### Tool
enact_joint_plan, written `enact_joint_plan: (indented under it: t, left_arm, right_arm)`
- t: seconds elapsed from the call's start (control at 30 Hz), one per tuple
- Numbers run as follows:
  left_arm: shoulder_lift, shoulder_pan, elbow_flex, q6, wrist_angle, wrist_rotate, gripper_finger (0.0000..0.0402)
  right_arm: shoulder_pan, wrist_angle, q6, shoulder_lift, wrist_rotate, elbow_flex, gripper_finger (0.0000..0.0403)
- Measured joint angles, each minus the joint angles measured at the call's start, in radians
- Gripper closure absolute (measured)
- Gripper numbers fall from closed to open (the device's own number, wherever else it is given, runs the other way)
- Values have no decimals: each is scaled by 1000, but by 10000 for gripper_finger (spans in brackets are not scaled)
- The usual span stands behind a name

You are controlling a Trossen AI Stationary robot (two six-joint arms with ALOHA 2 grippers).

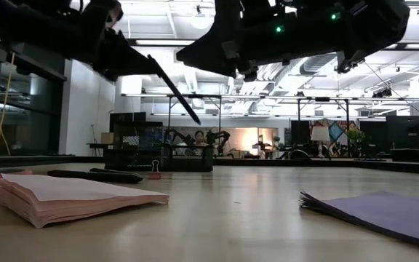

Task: Pick and place office supplies into organizer
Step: Put the black pen into the black desk organizer

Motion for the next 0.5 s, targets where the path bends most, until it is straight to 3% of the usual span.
enact_joint_plan:
  t: [0.23, 0.5]
  left_arm:
    - [-196, 0, 2, 26, -147, -101, 388]
    - [-362, 1, 132, 4, -548, -232, 387]
  right_arm:
    - [33, 23, -95, 0, 99, 0, 299]
    - [39, 53, -139, 0, 149, 0, 300]
